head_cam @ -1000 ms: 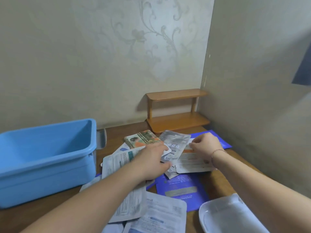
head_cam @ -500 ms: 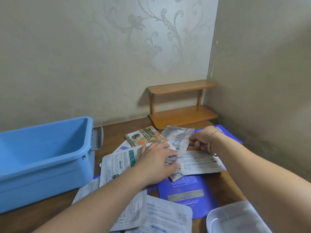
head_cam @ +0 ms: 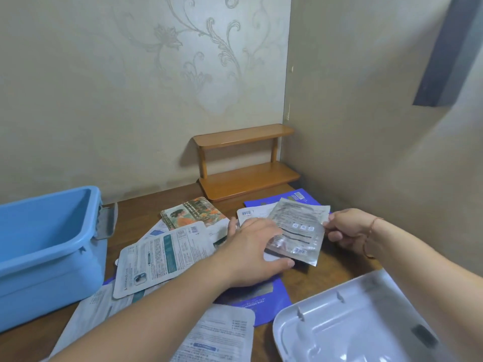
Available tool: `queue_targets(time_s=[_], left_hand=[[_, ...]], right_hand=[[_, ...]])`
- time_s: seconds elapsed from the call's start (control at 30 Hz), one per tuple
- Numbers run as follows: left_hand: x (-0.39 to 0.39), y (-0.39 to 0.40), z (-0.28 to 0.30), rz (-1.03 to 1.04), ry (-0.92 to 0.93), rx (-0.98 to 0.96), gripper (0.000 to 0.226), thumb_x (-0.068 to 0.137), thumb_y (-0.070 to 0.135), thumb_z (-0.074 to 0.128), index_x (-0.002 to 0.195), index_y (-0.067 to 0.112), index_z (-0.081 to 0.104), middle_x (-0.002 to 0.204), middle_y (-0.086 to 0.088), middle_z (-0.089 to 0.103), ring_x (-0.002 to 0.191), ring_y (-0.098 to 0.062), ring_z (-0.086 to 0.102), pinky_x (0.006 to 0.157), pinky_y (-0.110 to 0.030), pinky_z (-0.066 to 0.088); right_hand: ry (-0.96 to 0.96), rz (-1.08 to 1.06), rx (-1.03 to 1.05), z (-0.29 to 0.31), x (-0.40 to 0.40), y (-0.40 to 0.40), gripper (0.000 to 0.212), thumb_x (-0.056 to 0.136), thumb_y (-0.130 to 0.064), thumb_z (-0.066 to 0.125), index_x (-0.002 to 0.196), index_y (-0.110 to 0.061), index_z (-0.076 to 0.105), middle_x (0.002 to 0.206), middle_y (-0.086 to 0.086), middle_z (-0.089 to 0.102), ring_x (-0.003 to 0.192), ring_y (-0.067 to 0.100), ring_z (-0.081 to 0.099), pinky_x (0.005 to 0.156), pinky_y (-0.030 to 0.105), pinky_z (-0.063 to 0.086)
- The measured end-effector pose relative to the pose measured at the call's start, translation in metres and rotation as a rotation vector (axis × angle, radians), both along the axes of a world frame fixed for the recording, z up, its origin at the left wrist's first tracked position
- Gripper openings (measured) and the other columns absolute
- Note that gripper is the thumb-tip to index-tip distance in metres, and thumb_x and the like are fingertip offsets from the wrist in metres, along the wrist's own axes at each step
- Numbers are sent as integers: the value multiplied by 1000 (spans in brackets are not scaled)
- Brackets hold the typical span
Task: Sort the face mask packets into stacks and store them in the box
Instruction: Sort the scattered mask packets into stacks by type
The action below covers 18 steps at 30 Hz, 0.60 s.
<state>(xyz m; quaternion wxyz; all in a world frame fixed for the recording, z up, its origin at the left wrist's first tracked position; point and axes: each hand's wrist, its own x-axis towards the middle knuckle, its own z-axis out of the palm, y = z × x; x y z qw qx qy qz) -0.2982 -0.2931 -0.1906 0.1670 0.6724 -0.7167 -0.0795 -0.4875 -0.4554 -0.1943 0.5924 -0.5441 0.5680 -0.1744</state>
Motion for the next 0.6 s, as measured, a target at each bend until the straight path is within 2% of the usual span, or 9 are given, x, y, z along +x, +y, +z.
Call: queue_targets(time_s=[0.1,0.2,0.27,0.33,0.37,0.43,0.5,0.6], left_hand=[[-15,-1,0,-54,-105,-26,75,85,64,57,147,29,35,157,6,27,146,-9,16,119,-52,-11],[-26,-2,1,-78,-254,-94,80,87,57,58,151,21,28,159,-1,25,147,-15,19,122,-48,-2],[-27,-4,-1,-104,-368,-187,70,85,37,63,146,10,40,152,-10,40,139,-24,39,119,-44,22],[-25,-4,-7,-135,-468,-328,50,78,19,60,125,2,62,126,-17,65,112,-29,64,96,-38,50],[-23,-3,-10,-148,-511,-397,43,78,15,51,116,2,69,115,-16,70,101,-28,70,85,-36,56],[-17,0,-13,-175,-586,-509,45,82,8,38,109,2,72,107,-16,73,95,-27,72,80,-33,58],[-12,5,-11,-209,-609,-580,45,85,5,36,111,1,72,109,-16,72,99,-27,71,84,-35,58],[-2,13,-8,-248,-608,-621,45,87,4,36,119,-1,67,117,-17,70,107,-28,68,90,-40,56]], right_hand=[[-124,-19,31,7,-9,10,29,101,-2,30,87,-9,54,52,-1,52,31,3,27,27,11,13],[-249,-18,82,15,-15,22,31,101,1,26,85,-8,51,50,-1,56,27,1,26,25,10,12],[-295,-9,128,16,-19,26,32,101,1,25,85,-8,51,60,2,53,27,1,27,25,10,12],[-309,41,143,15,-21,32,29,100,-1,26,88,-9,51,65,3,50,29,1,29,25,11,14],[-309,72,135,14,-23,35,27,100,-2,28,88,-9,51,66,4,51,31,2,32,26,11,16],[-303,104,86,14,-25,41,28,101,-5,32,86,-10,54,66,4,58,35,7,40,29,12,20],[-317,108,36,14,-29,44,33,102,-4,29,91,-9,60,66,3,66,40,11,49,33,13,28],[-278,110,-190,15,-34,46,39,94,14,32,113,-8,57,90,13,72,53,19,63,37,20,40]])
